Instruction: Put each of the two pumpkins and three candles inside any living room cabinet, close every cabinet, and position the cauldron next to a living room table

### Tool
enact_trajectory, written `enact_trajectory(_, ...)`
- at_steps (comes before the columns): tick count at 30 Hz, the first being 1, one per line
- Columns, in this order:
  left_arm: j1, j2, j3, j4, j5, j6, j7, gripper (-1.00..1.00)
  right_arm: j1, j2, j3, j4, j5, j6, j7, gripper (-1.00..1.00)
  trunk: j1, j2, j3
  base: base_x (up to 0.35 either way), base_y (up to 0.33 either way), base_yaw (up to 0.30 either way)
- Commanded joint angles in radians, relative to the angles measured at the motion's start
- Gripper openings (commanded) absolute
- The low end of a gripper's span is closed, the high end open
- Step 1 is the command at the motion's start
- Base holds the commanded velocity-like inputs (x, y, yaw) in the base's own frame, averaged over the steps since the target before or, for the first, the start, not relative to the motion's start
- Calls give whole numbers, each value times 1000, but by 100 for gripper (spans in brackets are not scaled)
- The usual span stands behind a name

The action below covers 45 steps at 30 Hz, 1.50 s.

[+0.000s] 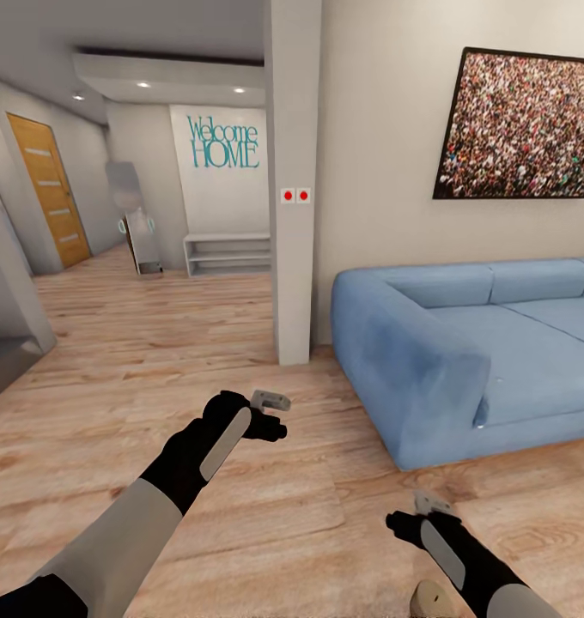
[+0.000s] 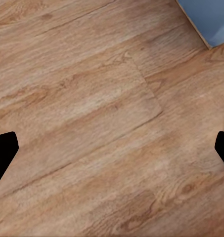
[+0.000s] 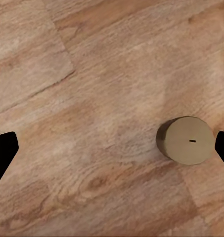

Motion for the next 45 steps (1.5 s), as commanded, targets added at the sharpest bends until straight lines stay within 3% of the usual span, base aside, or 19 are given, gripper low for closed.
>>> enact_trajectory(1,-1,0,-1,-1,10,2,10,100,-1,-3,6,13,-12,2,-9,100,4,-8,-4,0,0,0)
enact_trajectory(14,-1,0,-3,0,10,2,10,100,-6,-17,3,94,-15,1,-18,100,54,-99,-45,0,0,0)
enact_trajectory(31,-1,0,-4,0,10,2,10,100,-11,-17,1,119,-16,-2,-24,100,119,-218,-98,0,0,0)
enact_trajectory(37,-1,0,-4,0,10,2,10,100,-11,-14,2,124,-19,-7,-114,100,142,-260,-117,0,0,0)
enact_trajectory(45,-1,0,-4,0,10,2,10,100,-12,-13,3,125,-22,-11,-147,100,172,-316,-142,0,0,0)
